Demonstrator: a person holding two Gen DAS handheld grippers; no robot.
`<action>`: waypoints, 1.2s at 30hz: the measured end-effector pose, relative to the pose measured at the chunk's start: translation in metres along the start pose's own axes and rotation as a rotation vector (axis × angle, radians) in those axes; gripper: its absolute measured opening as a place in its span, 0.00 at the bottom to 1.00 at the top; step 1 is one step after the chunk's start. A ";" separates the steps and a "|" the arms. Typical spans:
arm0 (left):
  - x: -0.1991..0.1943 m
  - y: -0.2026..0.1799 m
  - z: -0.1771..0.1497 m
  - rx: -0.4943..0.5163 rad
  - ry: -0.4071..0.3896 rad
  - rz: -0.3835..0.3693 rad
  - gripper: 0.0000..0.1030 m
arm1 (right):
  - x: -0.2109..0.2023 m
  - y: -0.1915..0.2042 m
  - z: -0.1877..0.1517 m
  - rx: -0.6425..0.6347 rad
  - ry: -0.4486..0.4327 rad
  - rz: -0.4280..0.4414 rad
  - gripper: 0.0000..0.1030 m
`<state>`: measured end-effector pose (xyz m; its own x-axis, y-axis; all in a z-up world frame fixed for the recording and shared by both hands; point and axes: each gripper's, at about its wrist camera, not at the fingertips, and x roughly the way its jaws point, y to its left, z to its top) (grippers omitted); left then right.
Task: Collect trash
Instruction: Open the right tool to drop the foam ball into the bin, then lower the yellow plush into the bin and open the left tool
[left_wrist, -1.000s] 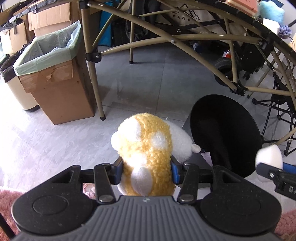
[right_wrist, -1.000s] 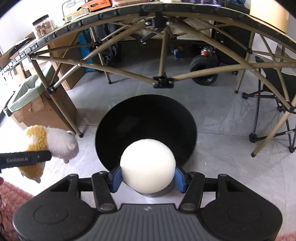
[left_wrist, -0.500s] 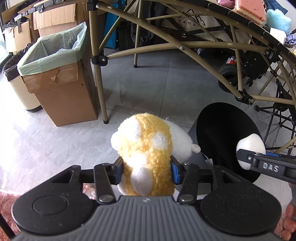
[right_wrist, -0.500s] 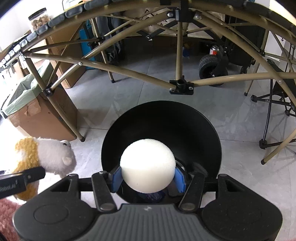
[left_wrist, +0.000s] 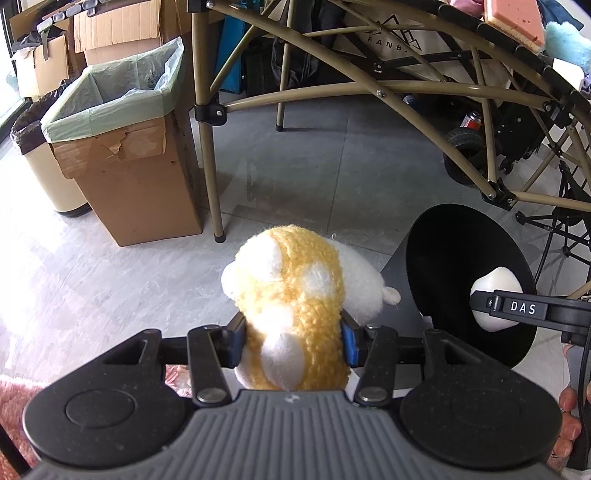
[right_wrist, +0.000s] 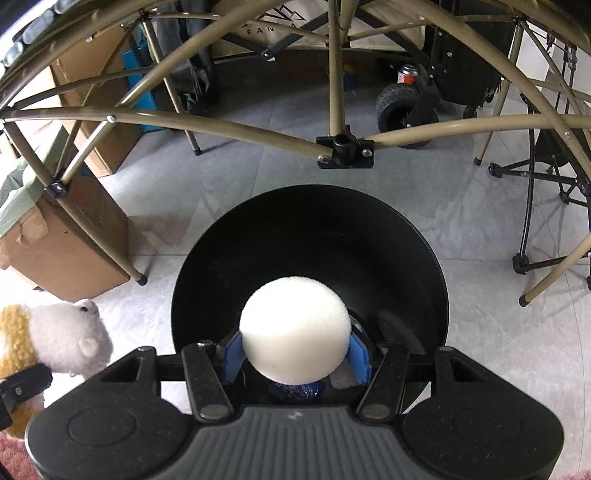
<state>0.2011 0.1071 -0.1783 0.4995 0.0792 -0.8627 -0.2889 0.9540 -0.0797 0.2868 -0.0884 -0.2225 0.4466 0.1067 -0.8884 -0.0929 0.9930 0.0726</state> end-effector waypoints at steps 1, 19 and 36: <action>0.000 0.000 0.000 -0.002 -0.001 0.001 0.48 | 0.001 0.000 0.000 0.001 0.005 0.001 0.56; -0.001 0.001 -0.001 -0.007 -0.005 0.003 0.48 | -0.004 0.003 -0.001 -0.029 0.017 0.049 1.00; -0.010 -0.008 0.000 0.011 -0.034 -0.021 0.48 | -0.026 -0.008 -0.002 -0.018 -0.031 0.050 1.00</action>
<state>0.1980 0.0989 -0.1688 0.5329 0.0686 -0.8434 -0.2689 0.9588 -0.0919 0.2740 -0.0988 -0.2008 0.4683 0.1575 -0.8694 -0.1314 0.9855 0.1077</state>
